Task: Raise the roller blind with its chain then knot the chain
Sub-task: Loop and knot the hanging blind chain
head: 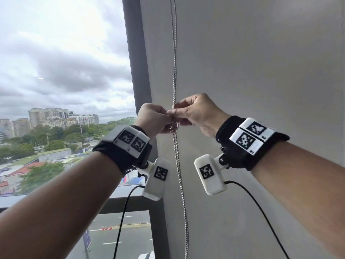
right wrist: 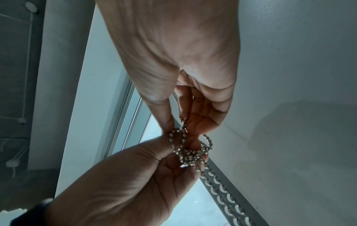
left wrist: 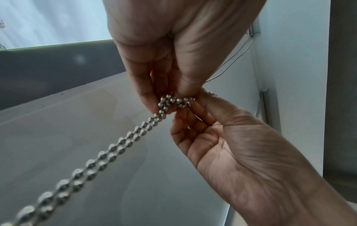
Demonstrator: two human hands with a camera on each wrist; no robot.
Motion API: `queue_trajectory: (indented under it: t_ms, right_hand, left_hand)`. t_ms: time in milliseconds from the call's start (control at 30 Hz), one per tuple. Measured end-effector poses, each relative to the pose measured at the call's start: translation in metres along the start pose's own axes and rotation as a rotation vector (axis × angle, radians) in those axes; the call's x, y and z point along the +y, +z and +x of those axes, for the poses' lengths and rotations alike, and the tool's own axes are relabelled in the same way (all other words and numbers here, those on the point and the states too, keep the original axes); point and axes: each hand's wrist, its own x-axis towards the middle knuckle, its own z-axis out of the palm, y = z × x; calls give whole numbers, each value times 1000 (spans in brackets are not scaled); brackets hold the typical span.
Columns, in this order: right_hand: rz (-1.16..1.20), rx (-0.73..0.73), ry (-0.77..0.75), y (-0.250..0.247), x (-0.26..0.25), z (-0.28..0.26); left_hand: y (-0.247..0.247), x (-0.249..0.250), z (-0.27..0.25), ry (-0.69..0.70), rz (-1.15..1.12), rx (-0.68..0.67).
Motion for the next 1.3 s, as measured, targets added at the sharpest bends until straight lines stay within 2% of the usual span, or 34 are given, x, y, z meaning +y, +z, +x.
queue_trajectory:
  t_ms: [267, 400, 500, 633, 733, 800, 900, 1000, 1133, 1233, 1300]
  right_hand:
    - [-21, -68, 51, -1, 17, -10]
    - [86, -67, 83, 0, 19, -13]
    - [20, -70, 18, -2, 21, -14]
    - [-76, 24, -33, -4, 20, -15]
    - [-100, -27, -63, -3, 17, -20]
    - [-207, -39, -143, -3, 19, -24]
    - [-318, 63, -268, -2, 23, -26]
    - [-311, 117, -261, 1, 22, -30]
    - [-293, 39, -260, 6, 24, -35]
    - [-330, 106, -332, 9, 29, -34]
    - [-318, 169, -318, 10, 32, -31]
  left_hand:
    - [-6, 7, -5, -69, -98, -3]
    - [-6, 10, -6, -103, -111, -19]
    - [-6, 12, -9, -108, -118, -30]
    - [-4, 14, -14, -112, -110, -67]
    - [-5, 15, -14, -121, -102, -48]
    - [-6, 15, -13, -116, -70, -31]
    - [-6, 17, -14, -113, -70, -49]
    - [-6, 16, -12, -118, -70, -41]
    - [-8, 12, -8, -107, -20, 12]
    - [-7, 12, -10, -119, -61, -18]
    - [-7, 11, -10, -126, -90, -37]
